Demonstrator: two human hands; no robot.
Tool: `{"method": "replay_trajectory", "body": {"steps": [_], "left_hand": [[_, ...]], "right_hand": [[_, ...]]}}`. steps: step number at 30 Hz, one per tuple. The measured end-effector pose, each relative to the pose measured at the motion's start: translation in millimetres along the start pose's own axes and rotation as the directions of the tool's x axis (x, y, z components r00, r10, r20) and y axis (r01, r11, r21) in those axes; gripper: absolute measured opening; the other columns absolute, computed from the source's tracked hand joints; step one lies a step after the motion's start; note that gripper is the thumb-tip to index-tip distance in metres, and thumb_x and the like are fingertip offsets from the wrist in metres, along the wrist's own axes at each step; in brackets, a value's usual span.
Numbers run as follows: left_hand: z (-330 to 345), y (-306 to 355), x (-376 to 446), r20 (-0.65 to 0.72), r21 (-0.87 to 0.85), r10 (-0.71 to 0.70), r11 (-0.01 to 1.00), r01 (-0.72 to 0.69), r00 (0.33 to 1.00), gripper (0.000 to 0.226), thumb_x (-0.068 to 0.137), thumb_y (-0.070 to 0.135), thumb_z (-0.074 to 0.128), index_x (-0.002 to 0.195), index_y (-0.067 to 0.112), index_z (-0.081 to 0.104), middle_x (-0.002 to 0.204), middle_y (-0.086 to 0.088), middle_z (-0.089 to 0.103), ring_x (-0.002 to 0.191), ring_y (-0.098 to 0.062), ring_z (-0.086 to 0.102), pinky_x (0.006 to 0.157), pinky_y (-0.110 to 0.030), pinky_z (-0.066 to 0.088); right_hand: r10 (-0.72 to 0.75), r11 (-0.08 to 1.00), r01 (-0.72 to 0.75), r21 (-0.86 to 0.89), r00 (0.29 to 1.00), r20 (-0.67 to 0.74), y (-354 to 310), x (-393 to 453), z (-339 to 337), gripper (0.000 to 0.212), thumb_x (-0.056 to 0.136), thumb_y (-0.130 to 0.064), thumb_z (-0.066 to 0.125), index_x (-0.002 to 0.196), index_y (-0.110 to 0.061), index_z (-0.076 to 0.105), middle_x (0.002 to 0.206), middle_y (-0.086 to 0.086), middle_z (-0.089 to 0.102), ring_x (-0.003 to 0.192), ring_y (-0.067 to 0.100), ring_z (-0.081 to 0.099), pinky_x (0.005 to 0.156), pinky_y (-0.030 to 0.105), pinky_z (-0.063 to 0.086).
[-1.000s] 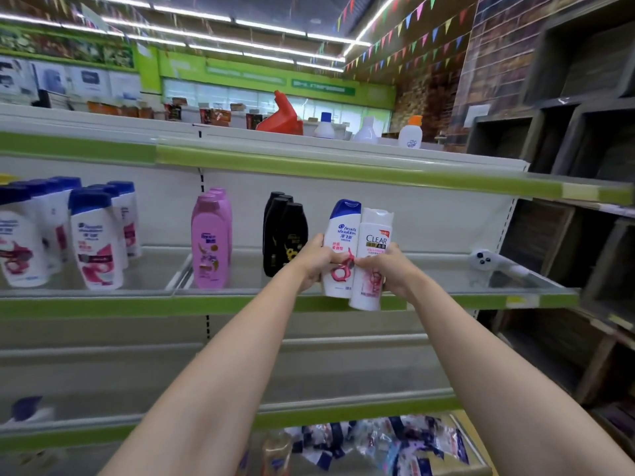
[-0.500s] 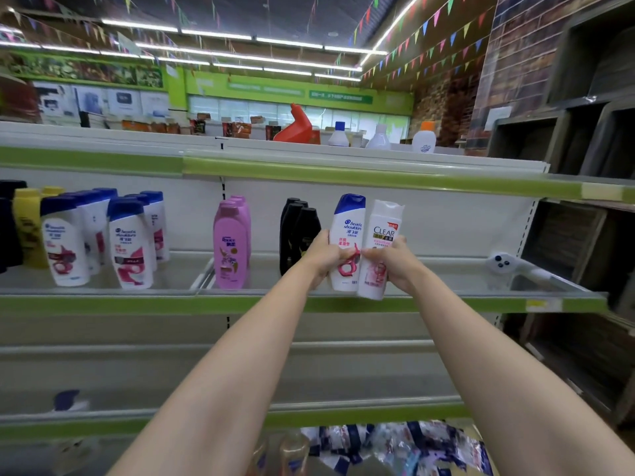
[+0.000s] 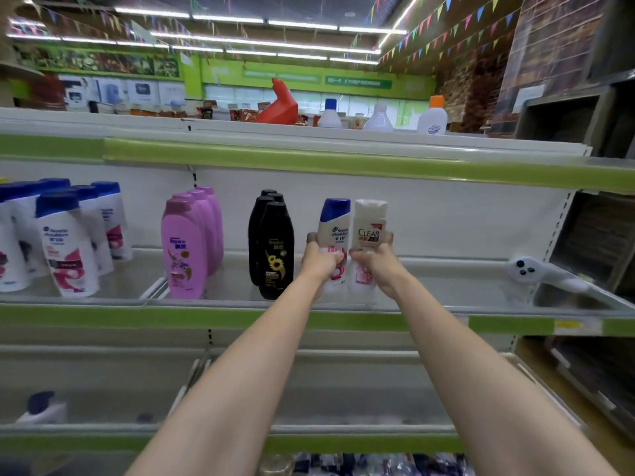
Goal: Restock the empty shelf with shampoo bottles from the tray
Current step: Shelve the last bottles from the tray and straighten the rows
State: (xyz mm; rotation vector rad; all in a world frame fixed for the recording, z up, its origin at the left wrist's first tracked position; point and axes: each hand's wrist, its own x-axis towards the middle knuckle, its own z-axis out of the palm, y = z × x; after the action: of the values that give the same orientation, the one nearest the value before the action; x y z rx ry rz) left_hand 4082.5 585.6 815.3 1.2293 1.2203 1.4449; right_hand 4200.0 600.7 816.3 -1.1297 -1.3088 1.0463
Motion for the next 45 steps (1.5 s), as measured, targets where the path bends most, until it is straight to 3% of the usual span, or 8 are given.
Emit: {"method": "replay_trajectory", "body": {"steps": [8,15,21,24,27,32,36,45], "left_hand": [[13.7,-18.1,30.6,-0.213,0.104,0.013,0.995,0.010,0.977,0.042,0.089,0.000,0.049,0.125,0.013,0.034,0.121,-0.015,0.057,0.107,-0.031,0.057,0.089,-0.044,0.052],[19.2,-19.7,30.4,-0.215,0.167,0.037,0.986,-0.001,0.976,0.046,0.089,-0.002,0.049,0.128,0.014,0.030,0.122,-0.013,0.055,0.098,-0.026,0.055,0.082,-0.037,0.052],[17.9,-2.4,12.5,-0.194,0.084,-0.049,0.994,0.067,0.980,0.042,0.089,-0.004,0.050,0.124,0.012,0.033,0.119,-0.015,0.058,0.098,-0.026,0.057,0.085,-0.037,0.052],[18.9,3.3,-5.2,-0.157,0.093,-0.044,0.994,0.059,0.987,0.043,0.087,-0.002,0.055,0.125,0.009,0.036,0.114,-0.013,0.060,0.098,-0.027,0.059,0.077,-0.034,0.054],[16.7,10.9,-30.3,-0.084,0.143,-0.024,0.989,0.036,0.996,0.037,0.087,-0.001,0.056,0.118,0.010,0.039,0.109,-0.012,0.059,0.091,-0.021,0.055,0.059,-0.019,0.049],[-12.6,26.3,-66.7,0.025,0.171,0.053,0.984,-0.057,0.998,0.032,0.088,0.000,0.056,0.112,0.010,0.039,0.115,-0.015,0.060,0.095,-0.022,0.058,0.078,-0.033,0.052],[-49.4,44.0,-96.9,0.064,0.169,0.074,0.982,-0.083,0.995,0.045,0.084,0.000,0.062,0.124,0.005,0.044,0.119,-0.013,0.060,0.109,-0.025,0.059,0.092,-0.038,0.051],[-164.0,47.5,-182.0,0.183,0.261,-0.006,0.964,-0.043,0.983,0.048,0.077,-0.013,0.061,0.123,-0.002,0.052,0.123,-0.019,0.061,0.110,-0.028,0.059,0.097,-0.038,0.046]], "right_hand": [[-0.019,1.000,0.019,0.000,0.999,0.029,6.8,59.0,14.6,0.040,0.087,0.006,0.057,0.103,-0.008,0.023,0.088,0.001,0.051,0.090,0.021,0.054,0.077,0.039,0.050],[-0.004,0.998,0.008,-0.066,0.999,0.050,14.4,80.8,17.3,0.037,0.090,0.003,0.052,0.102,-0.010,0.019,0.086,0.004,0.047,0.071,0.013,0.048,0.053,0.022,0.043],[0.050,0.978,-0.046,-0.202,0.999,0.014,3.5,56.6,1.1,0.085,0.078,0.000,0.070,0.144,-0.009,0.017,0.137,0.013,0.041,0.122,0.028,0.048,0.103,0.043,0.043],[0.069,0.957,-0.066,-0.283,0.998,0.002,-5.7,29.3,-7.9,0.072,0.086,-0.003,0.064,0.145,-0.008,0.022,0.140,0.010,0.039,0.127,0.026,0.043,0.093,0.030,0.039],[0.083,0.922,-0.089,-0.378,0.996,-0.032,-16.6,-0.4,-11.6,0.044,0.090,-0.003,0.053,0.133,-0.005,0.042,0.134,0.013,0.050,0.116,0.026,0.051,0.096,0.034,0.044],[0.171,0.921,-0.145,-0.361,0.984,0.043,-34.2,-60.2,0.2,0.034,0.089,0.004,0.041,0.120,-0.005,0.050,0.116,0.013,0.059,0.107,0.027,0.058,0.097,0.040,0.047],[0.142,0.963,-0.120,-0.242,0.987,0.073,-47.4,-109.5,26.1,0.051,0.081,0.010,0.042,0.126,-0.012,0.048,0.112,0.009,0.060,0.109,0.025,0.055,0.096,0.038,0.043],[0.121,0.941,-0.034,-0.337,0.963,0.241,-61.2,-208.3,113.6,0.046,0.080,0.009,0.056,0.120,-0.015,0.050,0.099,-0.001,0.063,0.099,0.020,0.059,0.089,0.039,0.048]]}}
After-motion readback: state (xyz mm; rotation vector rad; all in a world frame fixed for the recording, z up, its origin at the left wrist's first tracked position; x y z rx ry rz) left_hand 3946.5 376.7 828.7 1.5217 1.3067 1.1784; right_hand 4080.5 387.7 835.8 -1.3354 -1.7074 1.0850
